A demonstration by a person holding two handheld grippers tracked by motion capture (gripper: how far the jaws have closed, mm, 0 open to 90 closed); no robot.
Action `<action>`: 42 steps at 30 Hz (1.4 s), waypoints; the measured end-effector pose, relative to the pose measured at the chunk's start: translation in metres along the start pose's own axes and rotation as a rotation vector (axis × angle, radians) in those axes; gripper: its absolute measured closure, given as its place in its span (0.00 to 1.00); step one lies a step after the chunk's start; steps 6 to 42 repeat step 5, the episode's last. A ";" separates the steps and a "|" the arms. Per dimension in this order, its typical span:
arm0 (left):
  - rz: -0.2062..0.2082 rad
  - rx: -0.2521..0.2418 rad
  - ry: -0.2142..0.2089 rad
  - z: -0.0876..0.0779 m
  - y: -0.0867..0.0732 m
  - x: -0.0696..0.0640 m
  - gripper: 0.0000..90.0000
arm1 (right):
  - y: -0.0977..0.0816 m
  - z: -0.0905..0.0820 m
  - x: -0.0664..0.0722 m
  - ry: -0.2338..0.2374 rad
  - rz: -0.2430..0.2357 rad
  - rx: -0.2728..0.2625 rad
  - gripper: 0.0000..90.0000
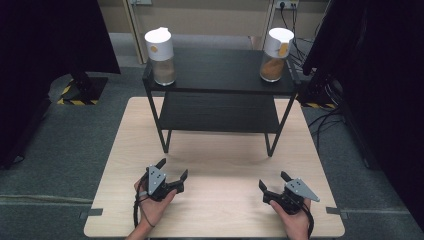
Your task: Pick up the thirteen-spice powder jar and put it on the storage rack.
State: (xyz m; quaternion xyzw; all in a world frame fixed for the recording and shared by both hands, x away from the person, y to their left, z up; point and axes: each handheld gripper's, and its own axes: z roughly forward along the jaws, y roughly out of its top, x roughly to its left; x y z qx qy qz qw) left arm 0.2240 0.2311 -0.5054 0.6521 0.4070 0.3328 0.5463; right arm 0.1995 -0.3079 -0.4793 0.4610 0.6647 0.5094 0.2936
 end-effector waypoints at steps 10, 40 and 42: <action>0.002 0.000 0.002 0.000 0.000 -0.001 0.11 | -0.001 -0.001 -0.001 0.001 0.012 -0.004 0.08; 0.002 0.000 0.002 0.000 0.000 -0.001 0.11 | -0.001 -0.001 -0.001 0.001 0.012 -0.004 0.08; 0.002 0.000 0.002 0.000 0.000 -0.001 0.11 | -0.001 -0.001 -0.001 0.001 0.012 -0.004 0.08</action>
